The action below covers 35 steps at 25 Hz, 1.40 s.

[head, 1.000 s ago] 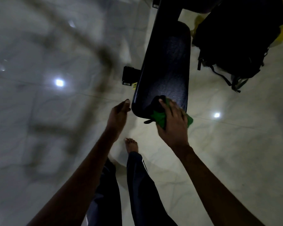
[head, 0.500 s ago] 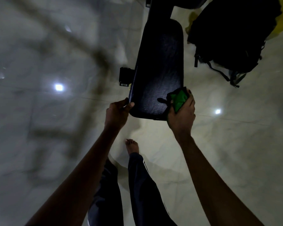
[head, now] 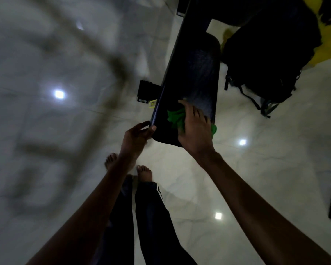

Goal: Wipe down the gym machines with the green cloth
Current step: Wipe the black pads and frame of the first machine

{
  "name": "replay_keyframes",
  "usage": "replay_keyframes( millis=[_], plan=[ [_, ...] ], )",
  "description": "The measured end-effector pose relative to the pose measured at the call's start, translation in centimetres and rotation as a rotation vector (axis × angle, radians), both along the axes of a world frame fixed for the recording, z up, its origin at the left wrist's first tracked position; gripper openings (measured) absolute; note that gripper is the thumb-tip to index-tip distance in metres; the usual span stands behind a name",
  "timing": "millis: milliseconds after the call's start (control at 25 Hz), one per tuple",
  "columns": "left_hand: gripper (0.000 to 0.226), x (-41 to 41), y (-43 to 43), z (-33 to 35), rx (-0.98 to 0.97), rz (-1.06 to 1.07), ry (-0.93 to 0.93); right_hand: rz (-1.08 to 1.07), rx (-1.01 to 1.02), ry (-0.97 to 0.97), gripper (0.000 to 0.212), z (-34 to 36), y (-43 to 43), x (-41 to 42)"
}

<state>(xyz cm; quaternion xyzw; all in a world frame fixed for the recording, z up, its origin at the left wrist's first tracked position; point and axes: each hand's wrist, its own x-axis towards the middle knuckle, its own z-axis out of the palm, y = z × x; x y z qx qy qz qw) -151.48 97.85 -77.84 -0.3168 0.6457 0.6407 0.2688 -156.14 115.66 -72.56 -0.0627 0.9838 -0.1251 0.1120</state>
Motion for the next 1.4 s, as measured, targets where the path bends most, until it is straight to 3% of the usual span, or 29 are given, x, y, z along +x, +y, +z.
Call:
replay_keyframes(
  millis=[200,360,560,720,840,1040,1160,1320,1400],
  plan=[
    [0.036,1.6,-1.0,-1.0,0.206,0.138,-0.124,0.255,0.061,-0.038,0.069,0.5,-3.3,-4.7],
    [0.033,1.6,-2.5,-1.2,0.333,0.106,-0.158,0.568,0.292,-0.102,0.064,-0.4,-6.5,-5.6],
    [0.025,1.5,-4.3,-2.1,0.312,0.072,-0.25,0.871,0.494,-0.095,0.037,-1.5,-9.7,-5.5],
    [0.033,1.4,-4.5,-2.2,0.121,-0.017,-0.231,0.705,0.668,-0.15,0.041,-0.9,-10.7,-9.4],
    [0.038,-0.1,-4.8,-0.2,0.103,-0.119,-0.19,0.594,0.764,-0.17,0.047,-0.7,-11.0,-13.4],
    [0.056,-2.4,-4.2,1.5,0.052,-0.344,-0.102,0.697,0.778,-0.254,0.046,-1.0,-11.5,-10.6],
    [0.063,-3.2,-3.2,1.7,0.071,-0.304,-0.049,0.701,0.727,-0.243,0.045,-1.2,-10.5,-13.2],
    [0.049,-5.0,-2.3,2.8,0.124,-0.265,0.009,0.5,0.789,-0.183,0.046,-1.5,-10.1,-18.4],
    [0.048,-5.6,-1.6,3.1,0.115,-0.292,0.063,0.528,0.771,-0.178,0.045,-1.5,-10.3,-17.2]
  ],
)
